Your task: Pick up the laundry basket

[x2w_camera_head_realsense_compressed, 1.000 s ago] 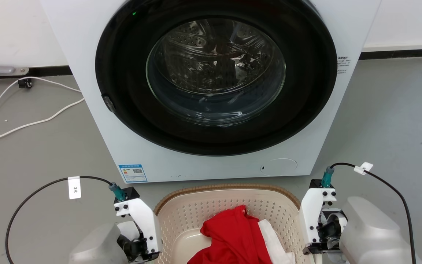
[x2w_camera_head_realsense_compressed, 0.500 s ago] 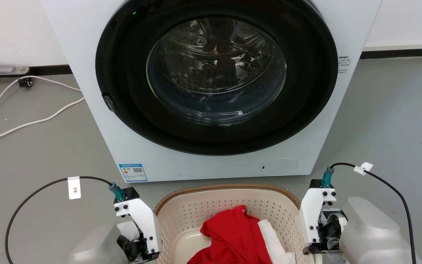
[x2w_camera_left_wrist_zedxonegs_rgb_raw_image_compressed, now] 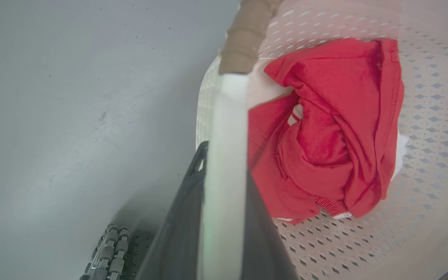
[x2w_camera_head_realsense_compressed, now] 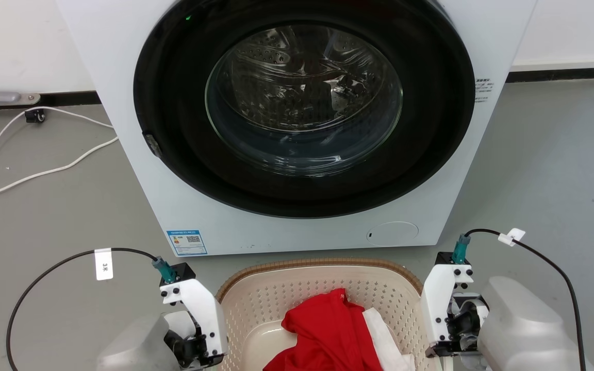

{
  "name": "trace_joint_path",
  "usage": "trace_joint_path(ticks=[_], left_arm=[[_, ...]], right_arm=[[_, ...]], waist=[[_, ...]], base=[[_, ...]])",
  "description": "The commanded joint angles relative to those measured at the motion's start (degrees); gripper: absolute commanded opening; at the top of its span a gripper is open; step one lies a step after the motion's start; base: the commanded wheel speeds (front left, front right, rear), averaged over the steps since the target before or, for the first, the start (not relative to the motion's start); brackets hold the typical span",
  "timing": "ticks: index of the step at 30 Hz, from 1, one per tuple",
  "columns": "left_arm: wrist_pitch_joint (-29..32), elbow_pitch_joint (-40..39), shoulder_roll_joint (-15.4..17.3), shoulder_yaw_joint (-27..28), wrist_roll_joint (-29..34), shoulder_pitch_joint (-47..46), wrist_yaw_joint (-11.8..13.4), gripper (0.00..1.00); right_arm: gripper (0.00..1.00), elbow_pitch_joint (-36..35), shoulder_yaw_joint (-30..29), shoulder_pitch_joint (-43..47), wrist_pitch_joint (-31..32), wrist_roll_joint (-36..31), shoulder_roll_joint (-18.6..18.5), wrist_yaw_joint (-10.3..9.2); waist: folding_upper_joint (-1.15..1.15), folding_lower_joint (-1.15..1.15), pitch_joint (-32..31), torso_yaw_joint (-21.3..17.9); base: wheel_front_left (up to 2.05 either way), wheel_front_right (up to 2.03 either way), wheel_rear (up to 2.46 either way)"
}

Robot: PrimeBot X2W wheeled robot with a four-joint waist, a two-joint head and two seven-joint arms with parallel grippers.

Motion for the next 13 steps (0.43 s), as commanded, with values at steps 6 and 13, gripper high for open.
trace_joint_path(ticks=[6,13], left_arm=[[-0.3,-0.4,-0.1,0.0,-0.7,0.2,-0.2,0.0],[-0.2,-0.4,-0.2,-0.1,-1.0,0.3,-0.2,0.0]], right_arm=[[0.0,-0.2,-0.1,-0.2,0.1,0.4,0.6,0.21],[0.0,-0.2,-0.2,0.1,0.4,0.6,0.6,0.21]], waist=[[0.0,0.0,0.0,0.0],[0.0,0.0,0.0,0.0]], base=[[0.0,0.0,0.0],[0.0,0.0,0.0]])
